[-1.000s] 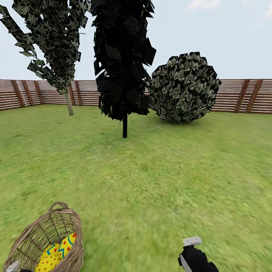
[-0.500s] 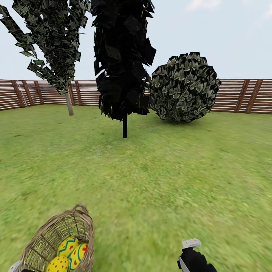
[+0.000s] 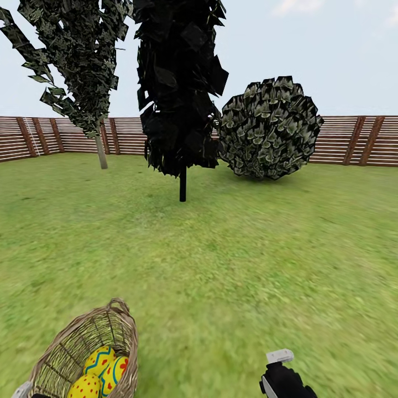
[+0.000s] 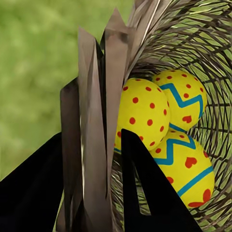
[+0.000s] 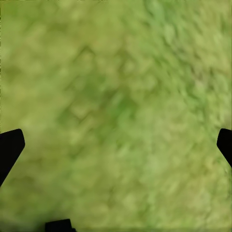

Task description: Take the three Easter eggs out of the wicker basket on the lawn in the garden, then place them on the lawn next to a single tree (choose any tree) so that all three eggs are next to the same tree and none are left in the basket.

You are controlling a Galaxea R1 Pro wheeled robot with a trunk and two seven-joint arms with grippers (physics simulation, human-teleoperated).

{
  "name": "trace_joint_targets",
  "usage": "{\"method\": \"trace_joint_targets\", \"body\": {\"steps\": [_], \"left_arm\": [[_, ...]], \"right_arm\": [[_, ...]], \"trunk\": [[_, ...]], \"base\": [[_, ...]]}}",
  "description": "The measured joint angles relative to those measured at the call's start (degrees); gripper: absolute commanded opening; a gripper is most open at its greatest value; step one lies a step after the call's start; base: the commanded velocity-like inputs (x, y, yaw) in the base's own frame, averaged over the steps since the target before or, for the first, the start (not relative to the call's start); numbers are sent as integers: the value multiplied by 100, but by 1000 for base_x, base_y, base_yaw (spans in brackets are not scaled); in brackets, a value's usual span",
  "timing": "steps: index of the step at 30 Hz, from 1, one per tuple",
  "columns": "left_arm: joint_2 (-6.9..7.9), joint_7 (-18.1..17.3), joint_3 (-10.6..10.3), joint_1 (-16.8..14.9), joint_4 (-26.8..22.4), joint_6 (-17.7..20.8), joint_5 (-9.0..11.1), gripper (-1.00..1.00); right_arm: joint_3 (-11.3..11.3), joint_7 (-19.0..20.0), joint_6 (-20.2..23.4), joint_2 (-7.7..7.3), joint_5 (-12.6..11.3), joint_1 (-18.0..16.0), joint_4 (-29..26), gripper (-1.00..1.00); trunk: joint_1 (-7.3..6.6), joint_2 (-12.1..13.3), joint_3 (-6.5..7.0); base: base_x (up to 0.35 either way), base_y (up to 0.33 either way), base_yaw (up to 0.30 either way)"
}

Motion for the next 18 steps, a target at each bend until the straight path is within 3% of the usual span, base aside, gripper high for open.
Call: {"method": "trace_joint_targets", "body": {"steps": [3,4,6,7,8,11,18], "left_arm": [[13,-36,-92,0,-17,11,-26,-100],[44,-173,-155,0,-46,34,-203,-100],[189,-431,-149,-1,-156,70,-912,-100],[255,-573,-181,1,-213,71,-1143,-100],[280,-685,-53,-2,-235,80,-1246,-100],[358,-746,-79,1,-347,71,-1338,-100],[406,-756,-51,1,-367,81,-1351,-100]], "right_arm": [[0,0,0,0,1,0,-2,100],[0,0,0,0,1,0,-4,100],[8,5,-4,2,6,0,-4,100],[94,7,-7,15,2,0,-2,100],[262,8,-9,22,-13,0,-3,100],[496,11,-48,27,-43,0,-5,100],[517,3,-202,35,-34,-1,4,100]], "trunk": [[-21,39,17],[-43,79,35],[-87,159,71],[-109,200,89],[-131,239,108],[-197,360,161],[-351,641,283]], "base": [[0,0,0],[0,0,0],[0,0,0],[0,0,0],[0,0,0],[0,0,16],[0,0,259]]}}
